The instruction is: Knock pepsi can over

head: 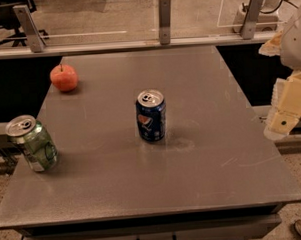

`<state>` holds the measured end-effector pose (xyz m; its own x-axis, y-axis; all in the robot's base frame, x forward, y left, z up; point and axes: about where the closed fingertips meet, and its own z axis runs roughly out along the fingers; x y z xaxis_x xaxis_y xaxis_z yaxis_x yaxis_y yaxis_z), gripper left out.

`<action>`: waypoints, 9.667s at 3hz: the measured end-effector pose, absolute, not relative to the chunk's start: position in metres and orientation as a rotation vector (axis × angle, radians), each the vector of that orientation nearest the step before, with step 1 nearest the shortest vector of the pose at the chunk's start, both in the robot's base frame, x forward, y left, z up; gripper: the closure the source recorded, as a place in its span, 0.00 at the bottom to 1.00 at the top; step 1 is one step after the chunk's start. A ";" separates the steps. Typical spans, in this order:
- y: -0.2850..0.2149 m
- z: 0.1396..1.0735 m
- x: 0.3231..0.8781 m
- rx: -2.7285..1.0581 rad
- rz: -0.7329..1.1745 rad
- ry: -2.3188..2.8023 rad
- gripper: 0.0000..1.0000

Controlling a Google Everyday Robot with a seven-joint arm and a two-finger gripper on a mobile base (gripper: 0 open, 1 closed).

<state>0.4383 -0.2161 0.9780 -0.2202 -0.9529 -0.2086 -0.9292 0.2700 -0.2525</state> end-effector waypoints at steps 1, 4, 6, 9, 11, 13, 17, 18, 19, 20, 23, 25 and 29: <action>-0.213 0.980 0.441 -1.719 -0.102 2.209 0.00; -0.069 0.954 0.504 -1.508 0.381 1.744 0.00; -0.040 0.943 0.501 -1.404 0.642 1.725 0.00; -0.017 0.917 0.493 -1.311 0.926 1.624 0.00; 0.003 0.910 0.504 -1.297 0.931 1.330 0.00; 0.009 0.911 0.502 -1.328 0.911 1.292 0.17; 0.005 0.944 0.497 -1.566 0.663 1.552 1.00; 0.011 0.959 0.473 -1.747 0.495 1.699 1.00; 0.021 0.937 0.456 -1.937 0.426 1.869 1.00; 0.036 0.898 0.443 -2.243 0.291 1.969 1.00; 0.033 0.865 0.476 -2.403 -0.100 2.028 0.35; 0.038 0.864 0.480 -2.385 -0.100 2.010 0.00; -0.089 0.879 0.532 -2.140 -0.013 2.021 0.00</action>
Offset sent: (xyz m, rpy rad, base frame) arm 0.0805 0.0948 0.0159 0.4983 -0.2495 0.1322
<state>0.5320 -0.0890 0.8794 0.0662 -0.9894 -0.1289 -0.9877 -0.0467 -0.1494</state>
